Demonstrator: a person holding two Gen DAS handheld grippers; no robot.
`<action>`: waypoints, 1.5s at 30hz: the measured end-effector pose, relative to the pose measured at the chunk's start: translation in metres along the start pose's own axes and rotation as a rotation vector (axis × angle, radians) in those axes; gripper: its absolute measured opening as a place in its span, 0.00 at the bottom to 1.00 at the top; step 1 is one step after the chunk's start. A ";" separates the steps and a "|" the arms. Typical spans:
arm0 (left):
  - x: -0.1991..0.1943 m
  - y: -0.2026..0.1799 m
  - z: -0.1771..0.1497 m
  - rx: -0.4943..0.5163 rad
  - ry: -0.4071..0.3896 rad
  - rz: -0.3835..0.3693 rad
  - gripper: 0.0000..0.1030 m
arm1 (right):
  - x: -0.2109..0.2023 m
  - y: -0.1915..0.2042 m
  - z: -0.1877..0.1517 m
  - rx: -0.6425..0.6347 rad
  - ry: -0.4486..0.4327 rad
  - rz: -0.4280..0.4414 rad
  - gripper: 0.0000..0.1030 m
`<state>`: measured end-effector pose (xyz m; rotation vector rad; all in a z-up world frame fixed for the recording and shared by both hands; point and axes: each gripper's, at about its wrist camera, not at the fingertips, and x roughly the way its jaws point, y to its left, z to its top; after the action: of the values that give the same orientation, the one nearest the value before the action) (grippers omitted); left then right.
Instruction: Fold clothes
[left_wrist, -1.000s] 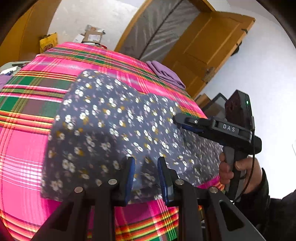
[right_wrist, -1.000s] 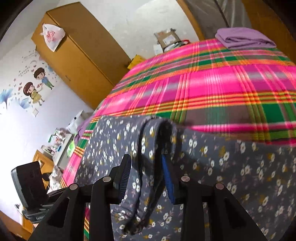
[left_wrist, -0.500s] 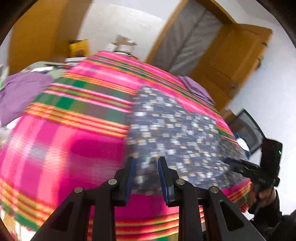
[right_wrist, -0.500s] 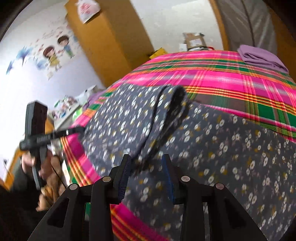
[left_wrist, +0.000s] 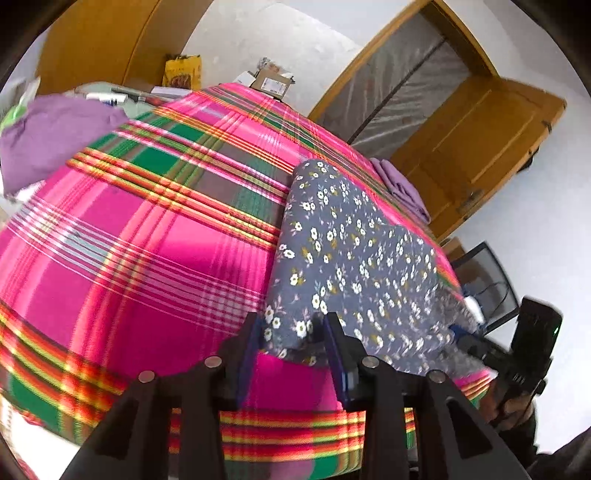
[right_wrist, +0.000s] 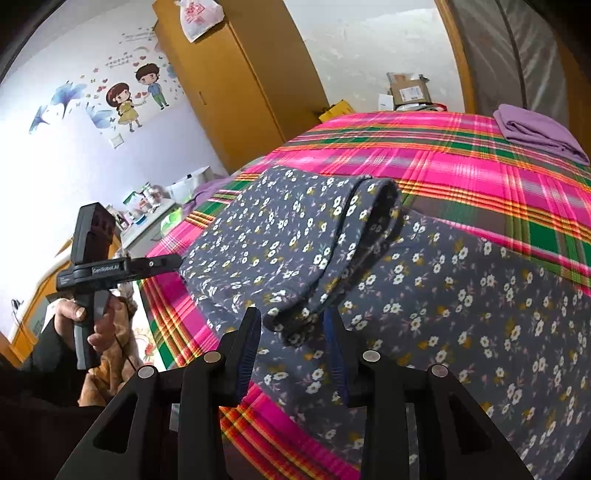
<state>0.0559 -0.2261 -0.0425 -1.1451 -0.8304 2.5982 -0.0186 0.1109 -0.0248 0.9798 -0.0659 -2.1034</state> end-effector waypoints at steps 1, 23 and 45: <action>0.001 -0.001 0.001 -0.002 0.002 -0.006 0.34 | 0.002 0.001 -0.001 0.005 0.008 0.006 0.36; 0.001 0.004 0.004 -0.016 -0.004 -0.075 0.10 | 0.012 0.032 -0.006 -0.228 0.037 -0.069 0.32; -0.005 0.019 0.001 -0.029 0.021 -0.101 0.09 | 0.014 0.025 -0.019 -0.175 0.098 0.016 0.08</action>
<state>0.0595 -0.2439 -0.0494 -1.1066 -0.8993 2.4964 0.0044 0.0891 -0.0382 0.9707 0.1569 -2.0053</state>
